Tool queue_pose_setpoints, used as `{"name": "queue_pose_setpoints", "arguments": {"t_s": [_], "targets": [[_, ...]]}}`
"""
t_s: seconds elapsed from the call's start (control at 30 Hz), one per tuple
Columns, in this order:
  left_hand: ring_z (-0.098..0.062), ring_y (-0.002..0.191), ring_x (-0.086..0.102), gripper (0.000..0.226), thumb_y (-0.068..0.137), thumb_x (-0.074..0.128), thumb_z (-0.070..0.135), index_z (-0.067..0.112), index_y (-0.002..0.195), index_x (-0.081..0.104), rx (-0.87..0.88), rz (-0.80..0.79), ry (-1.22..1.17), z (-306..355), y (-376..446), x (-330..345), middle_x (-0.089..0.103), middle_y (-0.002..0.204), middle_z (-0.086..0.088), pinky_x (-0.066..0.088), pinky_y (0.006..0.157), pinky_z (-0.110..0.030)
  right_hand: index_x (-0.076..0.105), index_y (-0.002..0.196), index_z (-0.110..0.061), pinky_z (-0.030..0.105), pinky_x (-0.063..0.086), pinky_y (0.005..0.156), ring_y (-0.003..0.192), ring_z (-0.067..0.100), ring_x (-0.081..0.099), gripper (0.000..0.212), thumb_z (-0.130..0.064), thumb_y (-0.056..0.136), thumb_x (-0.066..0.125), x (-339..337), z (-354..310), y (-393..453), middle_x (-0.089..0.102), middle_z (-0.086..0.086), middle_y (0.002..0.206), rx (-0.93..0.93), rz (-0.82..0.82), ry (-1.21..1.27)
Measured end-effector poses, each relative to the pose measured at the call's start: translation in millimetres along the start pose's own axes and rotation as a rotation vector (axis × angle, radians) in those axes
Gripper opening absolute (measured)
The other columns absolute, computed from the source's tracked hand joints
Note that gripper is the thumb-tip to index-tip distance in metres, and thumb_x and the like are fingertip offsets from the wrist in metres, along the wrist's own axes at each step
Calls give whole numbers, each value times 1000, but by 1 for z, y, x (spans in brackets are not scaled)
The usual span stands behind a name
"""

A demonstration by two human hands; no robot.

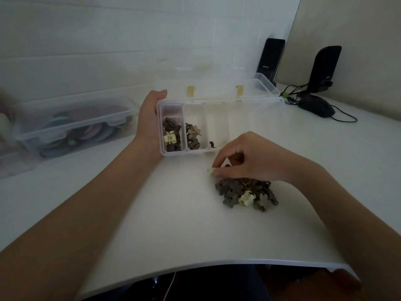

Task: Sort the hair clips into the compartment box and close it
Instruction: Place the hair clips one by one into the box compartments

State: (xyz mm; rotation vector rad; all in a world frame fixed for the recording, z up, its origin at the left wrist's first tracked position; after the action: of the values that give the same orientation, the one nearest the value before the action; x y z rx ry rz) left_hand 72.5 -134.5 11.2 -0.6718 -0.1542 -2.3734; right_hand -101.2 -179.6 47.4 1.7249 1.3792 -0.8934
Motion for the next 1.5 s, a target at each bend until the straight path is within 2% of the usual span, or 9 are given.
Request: {"name": "queue_pose_setpoints", "arguments": {"t_s": [0.13,0.33,0.57,0.77,0.93,1.17,1.27,1.4,1.5], "targets": [[-21,59,49,32,72,58,49,18,72,49,4,12,1,0,0,-1,46,69,-6,45,64,-28,74,85,-19,14,35,45,36,8,39,17,-35,82,66,-18,-2,-2,49,-6,42,20,126,235],[-20,60,45,36,53,69,45,20,65,47,31,51,-44,9,0,-10,44,67,-4,41,69,-32,71,81,-19,17,34,38,36,13,37,31,-47,68,67,-61,26,-13,50,-5,39,163,570,446],[-16,43,43,33,87,48,32,19,58,38,119,99,-133,25,-8,-13,42,50,0,41,50,-16,73,83,-16,16,37,41,35,8,38,22,-36,85,66,-58,48,-14,51,-6,41,299,597,421],[-14,35,42,27,65,52,27,18,42,41,152,39,-159,31,-21,2,41,42,1,41,43,-12,73,82,-18,16,36,45,39,6,35,16,-33,78,75,-54,22,-13,49,3,46,70,666,302],[-13,34,40,33,76,49,25,19,45,38,160,62,-146,30,-22,0,39,40,2,38,43,-11,67,92,-28,27,41,54,45,9,42,12,-30,81,72,-41,22,-7,50,-8,50,74,594,-11],[-13,37,40,25,60,52,32,20,62,30,169,25,-113,31,-22,2,39,44,2,40,45,-13,71,76,-20,26,34,48,41,14,33,10,-28,80,73,-45,17,-9,43,-5,41,27,437,168],[-13,40,41,25,68,52,32,21,62,30,143,0,-105,30,-22,4,39,46,2,43,46,-15,75,81,-23,24,30,47,39,10,26,6,-28,81,72,-36,14,-7,40,-11,36,25,205,116],[-12,38,41,43,92,39,30,21,50,38,135,28,-128,29,-18,2,40,43,3,42,46,-12,77,84,-21,19,24,45,40,10,25,8,-27,79,74,-48,10,-13,42,-3,39,-26,256,137],[-15,48,44,33,89,43,34,20,60,38,103,50,-114,26,-13,-5,42,55,0,45,51,-16,78,83,-25,19,25,44,38,9,28,12,-33,76,73,-48,11,-13,46,-1,41,3,174,54]]}}
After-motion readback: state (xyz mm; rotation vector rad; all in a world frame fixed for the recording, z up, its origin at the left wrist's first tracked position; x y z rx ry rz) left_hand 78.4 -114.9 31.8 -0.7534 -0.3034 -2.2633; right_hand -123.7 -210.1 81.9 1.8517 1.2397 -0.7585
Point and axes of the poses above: each hand's wrist, its own y-axis towards the middle knuckle, its own x-axis out of the palm, z = x × y, the point moved 7 cm from there along y, towards the middle knuckle
